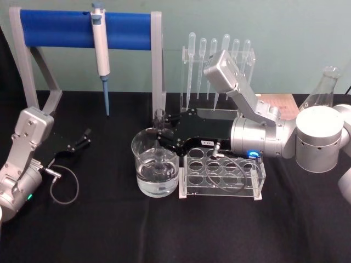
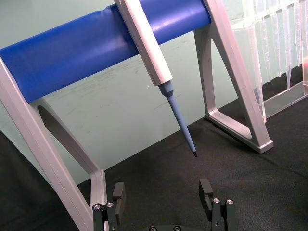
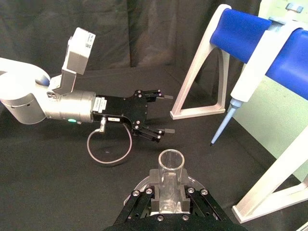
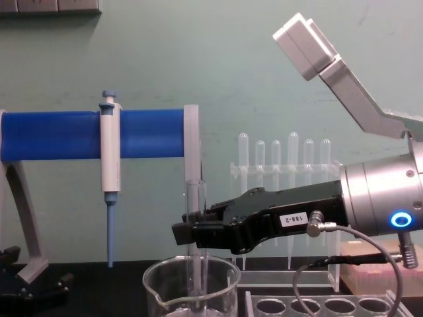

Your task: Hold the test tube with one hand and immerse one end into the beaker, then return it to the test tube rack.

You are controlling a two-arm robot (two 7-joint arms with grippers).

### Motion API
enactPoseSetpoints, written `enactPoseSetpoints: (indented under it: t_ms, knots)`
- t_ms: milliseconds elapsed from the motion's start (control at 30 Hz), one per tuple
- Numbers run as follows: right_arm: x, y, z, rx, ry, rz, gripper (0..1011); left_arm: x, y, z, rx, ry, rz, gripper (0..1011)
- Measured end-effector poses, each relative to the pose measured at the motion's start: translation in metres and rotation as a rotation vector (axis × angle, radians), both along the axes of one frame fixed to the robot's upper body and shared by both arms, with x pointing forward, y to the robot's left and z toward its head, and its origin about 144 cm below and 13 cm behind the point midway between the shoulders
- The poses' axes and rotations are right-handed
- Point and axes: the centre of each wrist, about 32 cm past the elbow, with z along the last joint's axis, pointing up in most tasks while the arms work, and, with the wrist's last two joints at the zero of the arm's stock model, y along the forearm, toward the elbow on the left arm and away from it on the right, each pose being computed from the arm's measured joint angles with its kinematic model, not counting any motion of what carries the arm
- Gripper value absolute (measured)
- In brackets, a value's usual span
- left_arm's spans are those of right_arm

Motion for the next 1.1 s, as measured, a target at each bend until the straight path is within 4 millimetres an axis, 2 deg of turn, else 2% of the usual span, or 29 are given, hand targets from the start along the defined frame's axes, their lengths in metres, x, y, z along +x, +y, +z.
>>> enactPoseSetpoints:
  t_ms: [1100]
  knots:
    - [0.0,0.0,0.0,0.001,0.0,-0.001,224,0.0,0.0,0.0,0.0,0.0,0.0,1000]
